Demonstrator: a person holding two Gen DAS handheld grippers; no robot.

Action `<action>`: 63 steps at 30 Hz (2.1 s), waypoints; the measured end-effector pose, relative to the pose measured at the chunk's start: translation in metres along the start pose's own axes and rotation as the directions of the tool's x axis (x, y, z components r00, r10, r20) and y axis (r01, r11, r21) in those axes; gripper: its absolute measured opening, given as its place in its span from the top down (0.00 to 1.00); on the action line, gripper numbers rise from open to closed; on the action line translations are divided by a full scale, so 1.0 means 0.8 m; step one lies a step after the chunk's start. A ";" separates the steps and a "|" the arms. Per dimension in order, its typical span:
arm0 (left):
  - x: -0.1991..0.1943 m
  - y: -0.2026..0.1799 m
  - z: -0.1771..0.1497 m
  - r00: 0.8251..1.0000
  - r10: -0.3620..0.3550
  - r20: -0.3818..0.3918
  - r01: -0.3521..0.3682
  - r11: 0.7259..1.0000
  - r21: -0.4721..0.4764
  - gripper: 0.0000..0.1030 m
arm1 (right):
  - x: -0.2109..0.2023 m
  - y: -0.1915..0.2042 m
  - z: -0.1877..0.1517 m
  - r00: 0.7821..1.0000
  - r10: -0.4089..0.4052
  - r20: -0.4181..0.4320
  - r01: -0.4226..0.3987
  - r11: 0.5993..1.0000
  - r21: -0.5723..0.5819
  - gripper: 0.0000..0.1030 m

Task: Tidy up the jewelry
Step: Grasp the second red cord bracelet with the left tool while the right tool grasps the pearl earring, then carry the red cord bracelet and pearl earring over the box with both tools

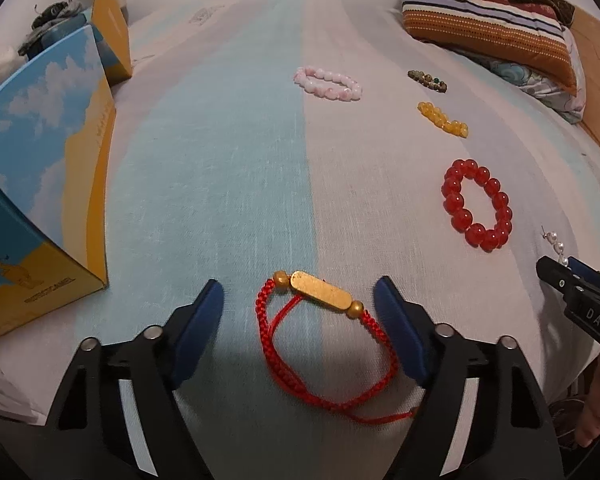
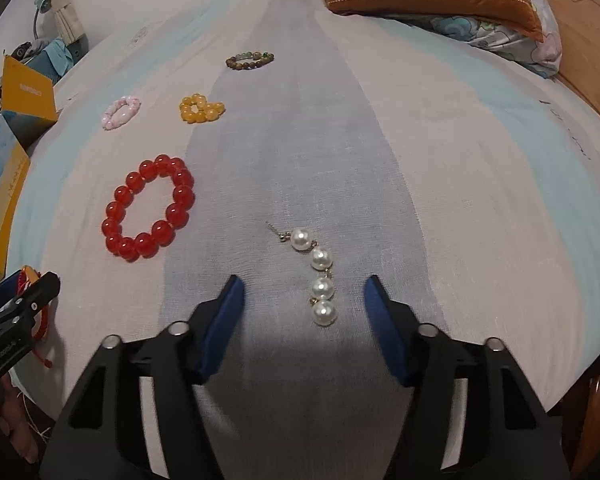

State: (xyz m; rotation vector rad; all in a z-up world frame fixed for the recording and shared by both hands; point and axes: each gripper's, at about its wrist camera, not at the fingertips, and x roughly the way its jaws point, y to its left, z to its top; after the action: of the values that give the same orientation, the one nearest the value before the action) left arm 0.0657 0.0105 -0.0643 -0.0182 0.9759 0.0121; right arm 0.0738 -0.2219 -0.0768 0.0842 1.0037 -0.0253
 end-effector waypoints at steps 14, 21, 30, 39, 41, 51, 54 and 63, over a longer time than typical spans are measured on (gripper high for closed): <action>-0.012 -0.006 -0.002 1.000 0.024 0.007 -0.024 1.000 -0.002 0.91 | 0.000 -0.007 0.006 0.999 0.027 -0.026 -0.027 1.000 0.016 0.87; -0.014 -0.004 0.001 1.000 0.012 -0.006 -0.012 1.000 -0.006 0.91 | -0.003 -0.007 0.010 0.999 0.031 -0.037 -0.030 0.999 0.011 0.90; -0.017 -0.003 0.003 1.000 0.002 -0.014 -0.002 1.000 0.002 0.92 | -0.012 -0.008 0.013 0.999 0.025 -0.025 -0.024 0.999 0.021 0.90; -0.024 -0.005 0.003 1.000 -0.002 -0.013 0.003 1.000 0.016 0.92 | -0.027 -0.011 0.017 1.000 0.015 -0.004 -0.015 0.999 0.030 0.90; -0.027 -0.006 0.003 1.000 -0.001 -0.011 0.001 1.000 0.022 0.92 | -0.031 -0.011 0.017 1.000 0.019 0.004 -0.019 0.999 0.033 0.90; -0.041 -0.005 0.009 1.000 -0.008 0.001 0.008 1.000 0.017 0.92 | -0.050 -0.002 0.024 0.999 0.017 0.042 -0.018 0.999 0.037 0.90; -0.047 -0.007 0.014 1.000 -0.012 0.011 0.012 1.000 0.021 0.92 | -0.054 0.001 0.026 0.999 0.013 0.049 -0.015 0.999 0.033 0.90; -0.063 -0.006 0.025 0.999 -0.029 0.031 0.029 1.000 0.011 0.92 | -0.072 0.005 0.031 0.996 -0.010 0.091 0.005 0.998 0.061 0.90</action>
State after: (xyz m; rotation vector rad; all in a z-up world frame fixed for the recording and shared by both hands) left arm 0.0537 0.0063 -0.0114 -0.0221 0.9444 -0.0192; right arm 0.0637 -0.2210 -0.0150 0.1340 0.9119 -0.0660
